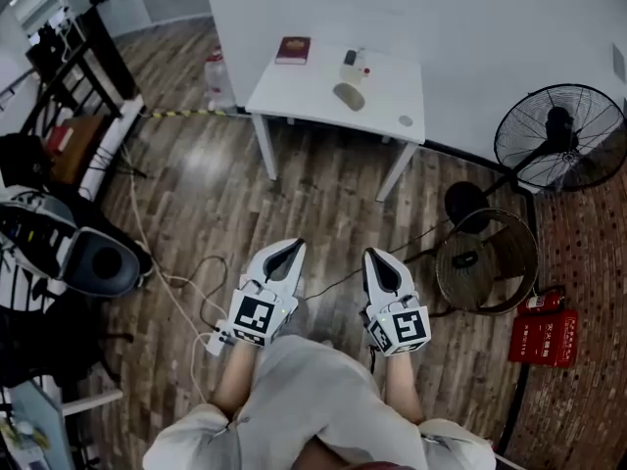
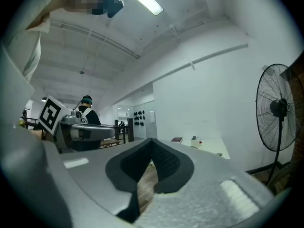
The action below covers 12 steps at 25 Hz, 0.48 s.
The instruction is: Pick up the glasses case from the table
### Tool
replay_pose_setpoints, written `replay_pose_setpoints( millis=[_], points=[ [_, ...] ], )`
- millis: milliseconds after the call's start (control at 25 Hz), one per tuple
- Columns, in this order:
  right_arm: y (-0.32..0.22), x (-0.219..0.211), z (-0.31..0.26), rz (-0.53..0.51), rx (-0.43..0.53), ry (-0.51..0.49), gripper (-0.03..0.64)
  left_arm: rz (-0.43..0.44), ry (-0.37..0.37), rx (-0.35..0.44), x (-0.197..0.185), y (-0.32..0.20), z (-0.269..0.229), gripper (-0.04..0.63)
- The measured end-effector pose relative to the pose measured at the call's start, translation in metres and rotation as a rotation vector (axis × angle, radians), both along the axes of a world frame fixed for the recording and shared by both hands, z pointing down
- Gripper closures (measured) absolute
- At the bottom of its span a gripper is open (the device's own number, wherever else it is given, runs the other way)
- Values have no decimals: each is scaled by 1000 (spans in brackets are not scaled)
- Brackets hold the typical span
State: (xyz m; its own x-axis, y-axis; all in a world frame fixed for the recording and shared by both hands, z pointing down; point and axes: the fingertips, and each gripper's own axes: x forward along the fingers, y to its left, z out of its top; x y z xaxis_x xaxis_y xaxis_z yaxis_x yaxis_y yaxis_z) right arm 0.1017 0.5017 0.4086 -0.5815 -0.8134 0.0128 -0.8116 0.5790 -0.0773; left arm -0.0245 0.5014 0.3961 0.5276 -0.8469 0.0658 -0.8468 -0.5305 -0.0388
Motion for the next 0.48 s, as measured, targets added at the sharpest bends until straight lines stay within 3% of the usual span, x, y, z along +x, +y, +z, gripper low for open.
replay_pose_setpoints(
  millis=[480],
  points=[
    [-137, -37, -5, 44, -32, 33, 611, 37, 26, -29, -38, -144, -5, 577]
  ],
)
